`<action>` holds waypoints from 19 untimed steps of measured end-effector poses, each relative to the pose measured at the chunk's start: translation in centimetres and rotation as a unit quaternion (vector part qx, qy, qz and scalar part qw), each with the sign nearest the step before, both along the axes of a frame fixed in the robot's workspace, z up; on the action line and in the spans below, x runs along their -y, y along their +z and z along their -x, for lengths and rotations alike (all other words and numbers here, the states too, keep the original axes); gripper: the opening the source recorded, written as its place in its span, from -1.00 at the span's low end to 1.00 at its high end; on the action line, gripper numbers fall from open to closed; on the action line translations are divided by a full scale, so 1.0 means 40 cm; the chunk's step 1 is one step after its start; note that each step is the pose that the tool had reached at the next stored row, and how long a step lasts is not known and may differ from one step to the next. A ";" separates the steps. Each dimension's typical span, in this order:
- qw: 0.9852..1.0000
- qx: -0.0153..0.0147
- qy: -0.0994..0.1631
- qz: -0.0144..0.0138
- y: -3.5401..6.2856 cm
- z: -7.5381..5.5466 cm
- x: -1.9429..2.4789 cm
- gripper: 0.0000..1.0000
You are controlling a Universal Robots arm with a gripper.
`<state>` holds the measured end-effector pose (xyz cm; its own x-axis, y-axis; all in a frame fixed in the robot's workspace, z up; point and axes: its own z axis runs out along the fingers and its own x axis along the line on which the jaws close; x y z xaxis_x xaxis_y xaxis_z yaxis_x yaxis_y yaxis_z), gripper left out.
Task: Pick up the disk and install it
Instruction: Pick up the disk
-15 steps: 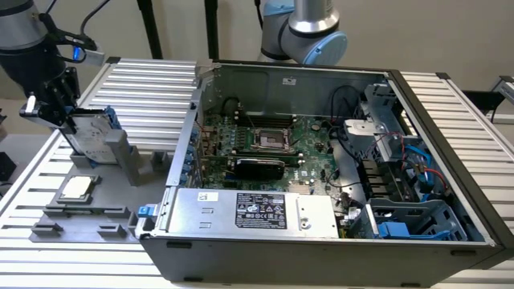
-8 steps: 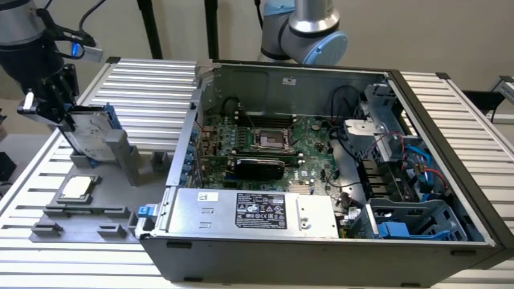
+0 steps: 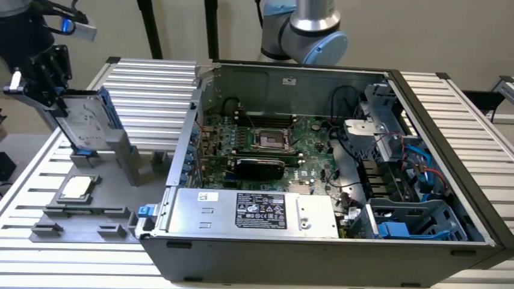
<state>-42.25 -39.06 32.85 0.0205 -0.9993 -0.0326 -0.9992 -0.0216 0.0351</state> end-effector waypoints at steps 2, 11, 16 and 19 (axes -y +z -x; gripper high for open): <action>1.000 0.000 0.000 0.000 0.023 -0.004 0.000 -0.35; 1.000 0.000 0.001 0.000 0.125 -0.060 0.000 -0.35; 1.000 -0.001 0.002 -0.003 0.182 -0.113 0.001 -0.35; 1.000 -0.002 0.002 -0.004 0.216 -0.146 0.003 -0.35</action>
<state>-36.40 -39.18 41.48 0.0244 -0.9988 -0.0414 -0.9989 -0.0261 0.0394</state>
